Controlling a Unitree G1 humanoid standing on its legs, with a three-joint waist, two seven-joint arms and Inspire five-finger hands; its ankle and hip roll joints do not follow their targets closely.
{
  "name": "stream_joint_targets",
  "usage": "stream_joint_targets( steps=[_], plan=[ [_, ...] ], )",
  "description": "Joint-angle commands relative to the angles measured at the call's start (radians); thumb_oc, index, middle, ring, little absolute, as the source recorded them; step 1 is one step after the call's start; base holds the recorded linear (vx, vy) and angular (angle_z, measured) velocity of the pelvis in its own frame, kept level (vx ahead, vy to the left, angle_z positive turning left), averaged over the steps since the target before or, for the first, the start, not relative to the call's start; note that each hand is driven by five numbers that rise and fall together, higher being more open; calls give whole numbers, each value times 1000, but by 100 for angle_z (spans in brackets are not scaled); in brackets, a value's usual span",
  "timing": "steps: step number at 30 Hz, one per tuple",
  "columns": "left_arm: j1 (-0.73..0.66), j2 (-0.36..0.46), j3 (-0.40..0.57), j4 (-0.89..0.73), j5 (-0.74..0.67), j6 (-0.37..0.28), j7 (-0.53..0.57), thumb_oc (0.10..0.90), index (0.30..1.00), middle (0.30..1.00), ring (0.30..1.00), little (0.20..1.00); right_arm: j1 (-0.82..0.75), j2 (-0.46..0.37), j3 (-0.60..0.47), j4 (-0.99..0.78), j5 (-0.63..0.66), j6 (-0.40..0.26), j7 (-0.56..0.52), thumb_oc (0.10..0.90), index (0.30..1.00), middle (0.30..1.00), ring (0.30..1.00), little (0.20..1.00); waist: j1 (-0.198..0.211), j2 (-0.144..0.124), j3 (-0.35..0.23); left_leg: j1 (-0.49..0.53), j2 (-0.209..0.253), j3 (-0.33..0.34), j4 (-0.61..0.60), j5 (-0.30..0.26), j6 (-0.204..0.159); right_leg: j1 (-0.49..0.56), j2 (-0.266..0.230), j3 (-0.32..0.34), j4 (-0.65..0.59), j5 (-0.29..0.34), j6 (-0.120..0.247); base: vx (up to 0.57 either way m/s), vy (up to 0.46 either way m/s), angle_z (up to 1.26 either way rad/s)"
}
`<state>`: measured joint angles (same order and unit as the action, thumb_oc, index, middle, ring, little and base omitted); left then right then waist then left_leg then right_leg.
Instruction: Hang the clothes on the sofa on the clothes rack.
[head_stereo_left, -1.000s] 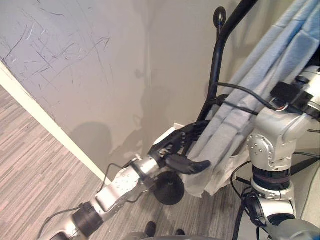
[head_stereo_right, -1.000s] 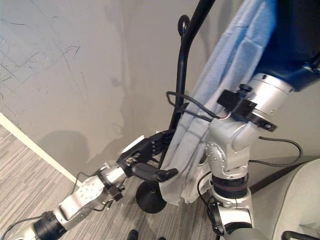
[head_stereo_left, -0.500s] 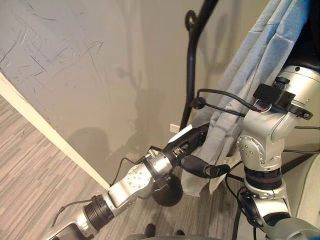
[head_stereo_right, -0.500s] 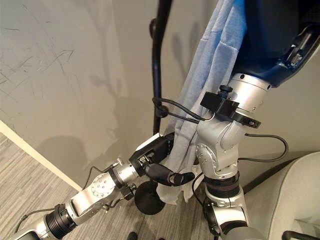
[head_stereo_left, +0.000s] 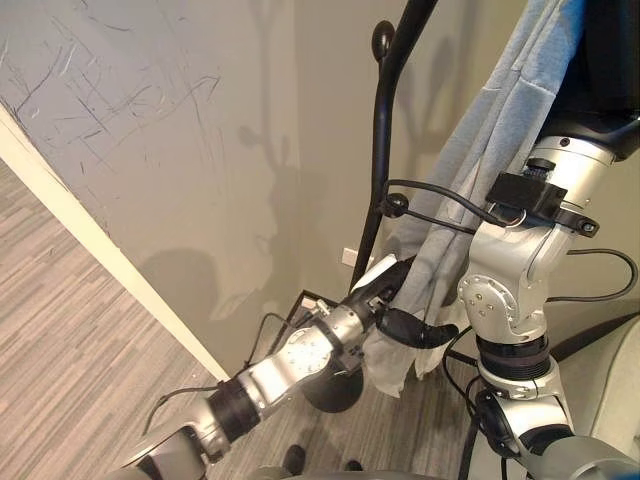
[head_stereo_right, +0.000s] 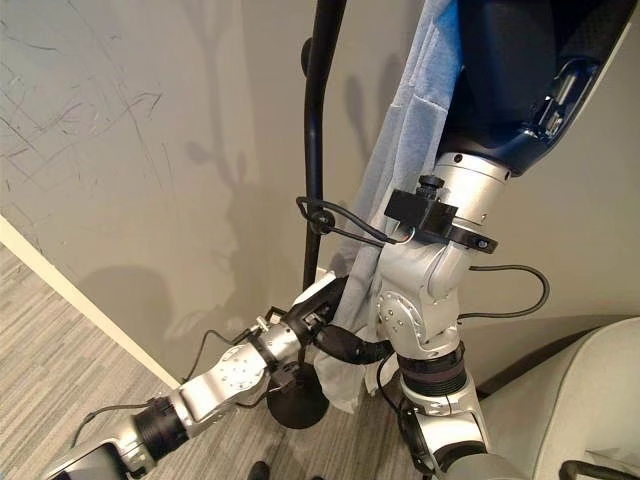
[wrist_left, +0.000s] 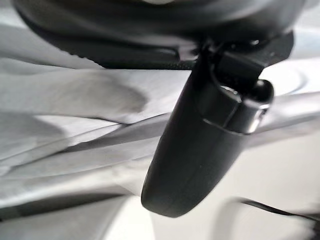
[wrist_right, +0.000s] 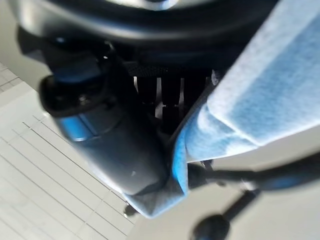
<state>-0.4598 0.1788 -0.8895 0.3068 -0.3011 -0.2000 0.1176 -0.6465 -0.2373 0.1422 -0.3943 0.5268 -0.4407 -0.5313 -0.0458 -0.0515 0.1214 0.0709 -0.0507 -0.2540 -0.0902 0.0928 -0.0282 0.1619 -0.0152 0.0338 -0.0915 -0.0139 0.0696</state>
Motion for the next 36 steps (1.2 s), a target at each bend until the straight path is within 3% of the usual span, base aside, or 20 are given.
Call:
stream_joint_targets(
  steps=[1, 10, 11, 14, 18, 26, 31, 35, 36],
  plan=[
    [-97, -93, -10, 69, 92, -88, 85, 400, 300, 300, 300, 300, -72, -9, -32, -81, -17, -89, 0, 400, 300, 300, 300, 300, -5, -26, -87, -95, 112, 75, 3, -1, -66, -40, 22, -34, 20, -4, -31, -8, -31, 2],
    [-70, -48, 57, 39, 104, -96, 142, 400, 300, 300, 300, 300, -1, -52, -88, -95, -30, -100, -22, 400, 300, 300, 300, 300, -8, -22, -89, -98, 119, 73, 3, -2, -69, -45, 29, -37, 16, -2, -31, 3, -11, 0],
    [-27, 12, 124, -51, 86, -105, 140, 400, 300, 300, 300, 300, 36, -86, -150, -101, -43, -103, -28, 400, 300, 300, 300, 300, -1, -14, -87, -103, 119, 68, 3, 7, -70, -48, 31, -43, 14, 2, -30, 0, 0, 0],
    [39, 84, 195, -172, 61, -114, 121, 400, 300, 300, 300, 300, 62, -112, -216, -105, -61, -108, -34, 400, 300, 300, 300, 300, 6, -9, -88, -108, 118, 63, 3, 7, -71, -50, 32, -48, 12, 2, -31, 0, 0, 0],
    [124, 140, 271, -275, 20, -115, 97, 400, 300, 300, 300, 300, 88, -134, -267, -109, -68, -113, -37, 400, 300, 300, 300, 300, 12, -6, -89, -109, 119, 61, 3, 6, -71, -48, 34, -51, 11, 0, -32, 13, -4, 1],
    [379, 280, 578, -643, -253, -146, -64, 400, 300, 300, 300, 300, 281, -216, -416, -120, 8, -119, 98, 400, 300, 300, 300, 300, 19, 8, -83, -116, 119, 53, 3, 6, -75, -49, 38, -62, 11, -4, -33, 11, -2, 4],
    [503, 284, 762, -776, -353, -169, -130, 400, 300, 300, 300, 300, 431, -226, -482, -134, 83, -115, 225, 400, 300, 300, 300, 300, 21, 11, -84, -113, 122, 53, 3, -1, -80, -45, 41, -69, 9, -12, -35, 0, -3, 3],
    [546, 275, 862, -831, -365, -196, -139, 400, 300, 300, 300, 300, 496, -218, -501, -138, 106, -107, 278, 400, 300, 300, 300, 300, 24, 12, -82, -108, 124, 55, 3, -4, -81, -40, 43, -71, 9, -16, -36, 12, -10, 3],
    [559, 264, 927, -854, -353, -218, -128, 400, 300, 300, 300, 300, 531, -213, -511, -138, 116, -101, 306, 400, 300, 300, 300, 300, 27, 13, -83, -103, 124, 57, 3, -7, -81, -35, 44, -71, 9, -19, -37, 0, 0, 0]
  ],
)
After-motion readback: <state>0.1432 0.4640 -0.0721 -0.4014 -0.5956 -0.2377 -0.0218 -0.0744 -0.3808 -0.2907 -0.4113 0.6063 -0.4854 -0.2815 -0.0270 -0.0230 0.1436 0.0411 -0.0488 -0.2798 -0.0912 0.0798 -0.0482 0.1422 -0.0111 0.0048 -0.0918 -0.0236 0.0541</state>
